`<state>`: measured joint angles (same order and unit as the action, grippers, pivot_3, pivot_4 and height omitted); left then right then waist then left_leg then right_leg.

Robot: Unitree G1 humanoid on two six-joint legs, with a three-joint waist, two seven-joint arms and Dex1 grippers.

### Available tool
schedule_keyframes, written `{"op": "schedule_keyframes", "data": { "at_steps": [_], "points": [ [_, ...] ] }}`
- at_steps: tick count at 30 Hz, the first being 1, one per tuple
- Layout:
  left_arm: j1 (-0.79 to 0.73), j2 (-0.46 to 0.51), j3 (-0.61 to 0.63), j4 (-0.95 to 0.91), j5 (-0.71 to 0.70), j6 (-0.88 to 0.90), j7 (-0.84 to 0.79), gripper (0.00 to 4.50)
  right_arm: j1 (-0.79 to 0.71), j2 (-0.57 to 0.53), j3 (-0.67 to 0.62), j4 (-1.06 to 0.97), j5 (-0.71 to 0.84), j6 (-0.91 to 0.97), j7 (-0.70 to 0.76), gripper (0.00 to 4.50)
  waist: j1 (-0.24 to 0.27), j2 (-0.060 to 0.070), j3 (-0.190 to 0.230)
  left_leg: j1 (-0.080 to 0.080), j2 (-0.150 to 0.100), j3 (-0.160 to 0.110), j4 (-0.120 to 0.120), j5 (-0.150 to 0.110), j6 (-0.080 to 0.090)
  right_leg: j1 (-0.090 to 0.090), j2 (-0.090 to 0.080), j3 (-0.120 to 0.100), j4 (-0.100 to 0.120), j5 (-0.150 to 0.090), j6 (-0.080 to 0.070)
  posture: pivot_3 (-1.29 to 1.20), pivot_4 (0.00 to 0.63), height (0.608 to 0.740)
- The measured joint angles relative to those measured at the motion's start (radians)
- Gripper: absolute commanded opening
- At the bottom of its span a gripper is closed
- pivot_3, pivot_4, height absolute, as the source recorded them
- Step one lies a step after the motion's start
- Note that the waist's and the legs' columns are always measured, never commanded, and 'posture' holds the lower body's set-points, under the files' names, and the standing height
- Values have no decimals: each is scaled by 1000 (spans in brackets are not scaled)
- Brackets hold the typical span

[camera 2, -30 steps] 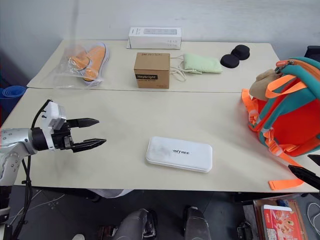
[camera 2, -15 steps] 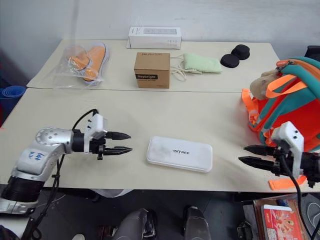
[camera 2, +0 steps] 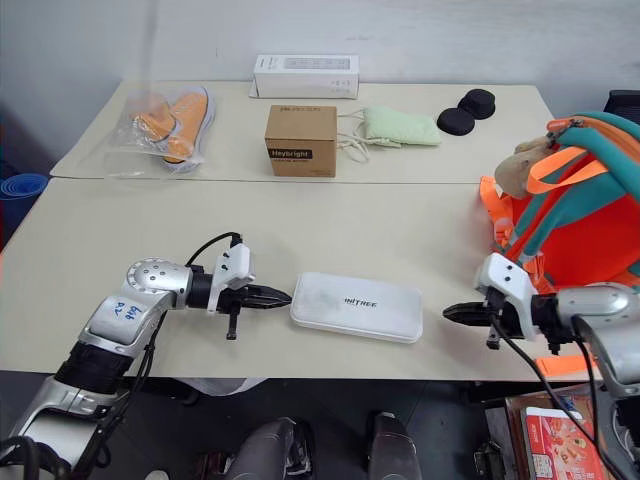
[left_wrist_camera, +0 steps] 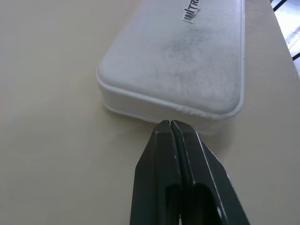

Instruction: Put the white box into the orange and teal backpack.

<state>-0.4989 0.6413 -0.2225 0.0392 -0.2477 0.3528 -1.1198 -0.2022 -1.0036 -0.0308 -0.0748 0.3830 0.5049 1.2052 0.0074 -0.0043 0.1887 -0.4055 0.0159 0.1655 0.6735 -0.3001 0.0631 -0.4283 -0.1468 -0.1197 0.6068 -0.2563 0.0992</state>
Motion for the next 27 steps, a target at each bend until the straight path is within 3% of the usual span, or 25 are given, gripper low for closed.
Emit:
{"op": "schedule_keyframes", "data": {
  "at_steps": [18,21,27],
  "points": [
    [14,-27,0,-61,-2,104,12,27,-99,72,52,3,-45,41,-74,0,-8,0,0,-1,0,-1,4,-1,1,1,0,0,1,0,0,0,150,740],
    [13,-3,25,-61,-34,191,12,573,-97,71,63,8,-53,20,-60,0,-9,0,0,-1,0,-1,4,-1,1,0,0,-1,1,0,0,0,150,740],
    [-56,31,180,-15,-253,667,23,2386,-63,37,63,42,-95,-63,-30,0,-6,0,0,-2,0,-2,6,-1,1,2,1,-2,3,0,0,0,150,740]
  ]
}}
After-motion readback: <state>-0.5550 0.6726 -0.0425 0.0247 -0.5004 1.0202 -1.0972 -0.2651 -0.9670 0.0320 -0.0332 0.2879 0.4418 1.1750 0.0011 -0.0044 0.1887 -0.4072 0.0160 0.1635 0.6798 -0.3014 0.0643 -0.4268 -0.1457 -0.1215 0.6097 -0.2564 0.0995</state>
